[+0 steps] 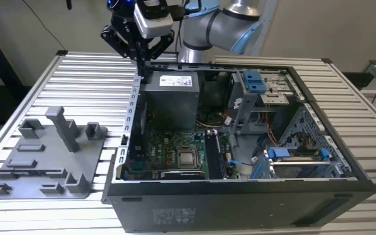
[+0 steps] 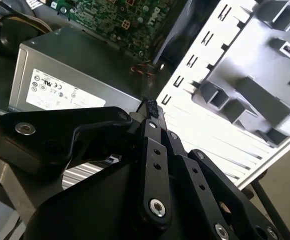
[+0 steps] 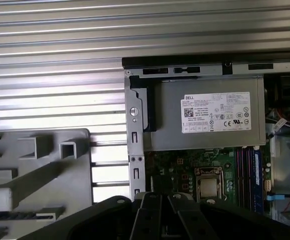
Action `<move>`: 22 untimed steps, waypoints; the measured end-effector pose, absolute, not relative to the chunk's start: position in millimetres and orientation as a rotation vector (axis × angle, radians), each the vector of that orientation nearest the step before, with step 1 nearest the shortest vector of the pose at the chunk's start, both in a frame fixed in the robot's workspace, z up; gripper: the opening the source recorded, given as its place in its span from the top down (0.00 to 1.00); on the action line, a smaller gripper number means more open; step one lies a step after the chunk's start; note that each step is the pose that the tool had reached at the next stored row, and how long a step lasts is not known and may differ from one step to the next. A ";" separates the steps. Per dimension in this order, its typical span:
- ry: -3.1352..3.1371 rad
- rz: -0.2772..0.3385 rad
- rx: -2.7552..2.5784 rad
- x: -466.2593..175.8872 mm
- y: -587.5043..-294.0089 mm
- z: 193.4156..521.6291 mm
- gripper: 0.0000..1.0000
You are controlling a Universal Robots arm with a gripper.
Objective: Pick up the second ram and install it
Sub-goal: 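Reach for the second ram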
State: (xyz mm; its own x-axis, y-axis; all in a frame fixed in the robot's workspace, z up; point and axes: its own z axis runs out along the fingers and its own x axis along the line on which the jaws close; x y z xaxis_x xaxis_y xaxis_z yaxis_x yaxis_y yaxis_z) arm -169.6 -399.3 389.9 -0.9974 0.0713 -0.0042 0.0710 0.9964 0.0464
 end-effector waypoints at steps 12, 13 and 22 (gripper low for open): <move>3.133 0.072 0.111 -194.1 -399.3 389.6 0.89; 3.133 0.072 0.111 -196.1 -399.3 389.5 0.89; 3.133 0.073 0.111 -213.3 -399.3 389.2 0.89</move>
